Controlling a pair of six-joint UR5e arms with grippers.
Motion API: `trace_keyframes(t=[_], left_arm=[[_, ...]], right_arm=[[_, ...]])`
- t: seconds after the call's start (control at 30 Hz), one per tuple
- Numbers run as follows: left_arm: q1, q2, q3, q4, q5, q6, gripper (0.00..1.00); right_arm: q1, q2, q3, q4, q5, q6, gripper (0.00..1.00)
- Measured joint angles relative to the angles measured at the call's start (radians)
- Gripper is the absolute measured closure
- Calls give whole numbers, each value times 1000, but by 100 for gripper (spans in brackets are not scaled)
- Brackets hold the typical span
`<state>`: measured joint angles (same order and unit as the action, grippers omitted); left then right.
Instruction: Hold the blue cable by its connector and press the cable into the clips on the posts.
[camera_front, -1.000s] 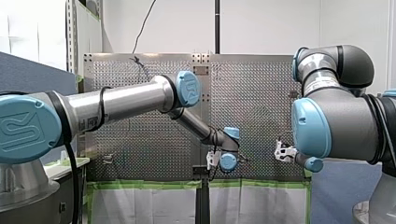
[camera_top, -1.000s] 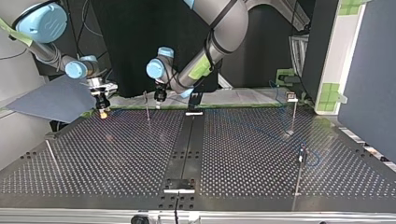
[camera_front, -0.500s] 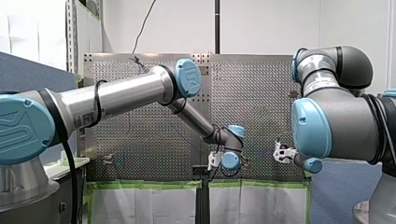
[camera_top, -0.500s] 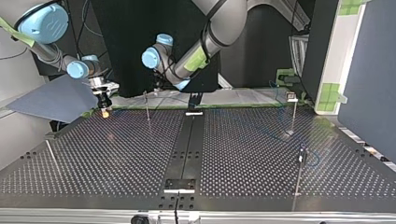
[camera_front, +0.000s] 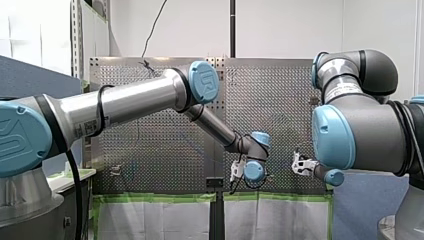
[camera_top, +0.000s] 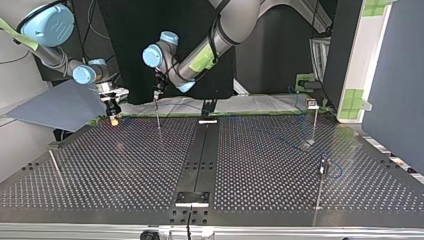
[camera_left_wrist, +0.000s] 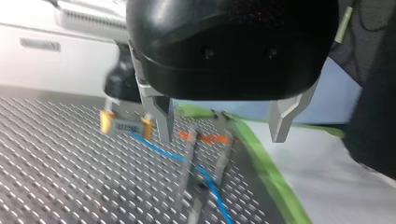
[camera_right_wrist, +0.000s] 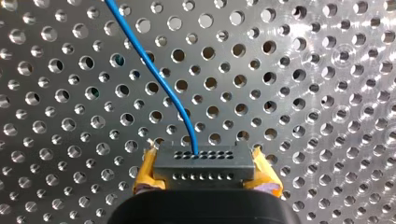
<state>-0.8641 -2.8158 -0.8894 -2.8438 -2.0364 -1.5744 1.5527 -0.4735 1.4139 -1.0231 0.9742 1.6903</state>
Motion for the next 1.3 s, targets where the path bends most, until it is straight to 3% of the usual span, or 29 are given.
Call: trace_keyframes(t=[1.3], left_arm=[[-17, -1, -2, 10, -12, -28, 0]], right_arm=[[1, 2, 0, 4, 0, -1, 100]])
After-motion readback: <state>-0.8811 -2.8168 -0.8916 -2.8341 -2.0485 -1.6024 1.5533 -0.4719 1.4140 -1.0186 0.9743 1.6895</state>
